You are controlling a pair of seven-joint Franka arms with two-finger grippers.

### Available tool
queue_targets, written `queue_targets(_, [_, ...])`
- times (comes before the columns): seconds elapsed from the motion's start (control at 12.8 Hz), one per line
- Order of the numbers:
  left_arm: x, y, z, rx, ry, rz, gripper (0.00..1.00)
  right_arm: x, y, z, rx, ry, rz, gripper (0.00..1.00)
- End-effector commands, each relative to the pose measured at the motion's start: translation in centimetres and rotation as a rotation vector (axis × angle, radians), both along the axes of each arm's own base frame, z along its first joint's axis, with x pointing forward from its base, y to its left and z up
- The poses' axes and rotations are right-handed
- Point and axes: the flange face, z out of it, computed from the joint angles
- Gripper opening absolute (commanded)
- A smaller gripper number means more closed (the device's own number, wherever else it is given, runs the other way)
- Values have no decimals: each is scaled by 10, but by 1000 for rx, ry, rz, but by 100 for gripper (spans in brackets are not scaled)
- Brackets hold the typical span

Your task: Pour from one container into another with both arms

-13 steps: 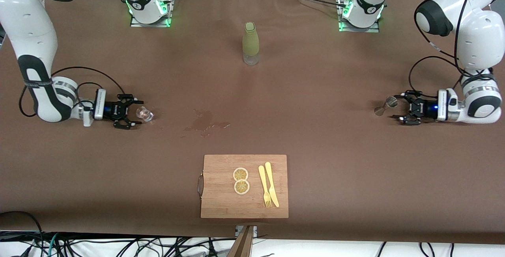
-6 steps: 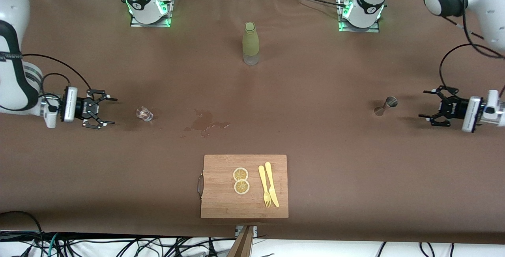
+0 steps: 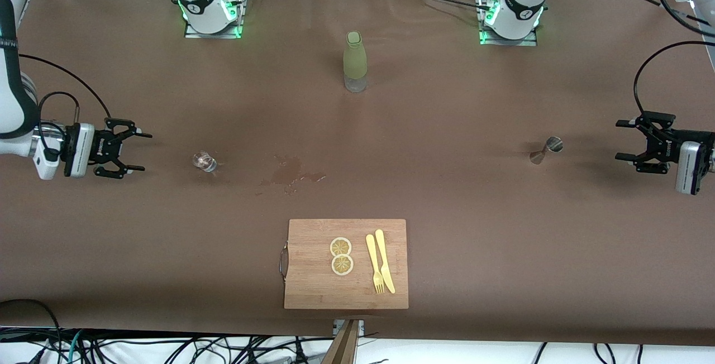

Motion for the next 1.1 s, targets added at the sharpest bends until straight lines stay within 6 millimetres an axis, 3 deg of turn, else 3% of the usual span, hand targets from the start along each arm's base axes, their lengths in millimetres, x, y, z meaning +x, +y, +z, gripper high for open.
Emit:
queue_targets(0.0, [13, -59, 64, 215, 14, 36, 100, -10, 11, 49, -148, 114, -135, 95])
queue_targets(0.31, [41, -96, 111, 422, -177, -61, 100, -14, 43, 117, -390, 248, -358, 95])
queue_targets(0.47, [47, -103, 140, 485, -282, -40, 100, -17, 52, 130, -460, 324, -446, 95])
queue_targets(0.63, [38, -114, 172, 635, -205, 189, 100, -10, 61, 149, -556, 347, -565, 96])
queue_targets(0.86, [21, -169, 207, 770, -110, 398, 100, -2, 76, 170, -604, 370, -705, 99])
queue_targets(1.02, [7, -187, 224, 800, -54, 474, 100, 0, 85, 185, -645, 400, -785, 99])
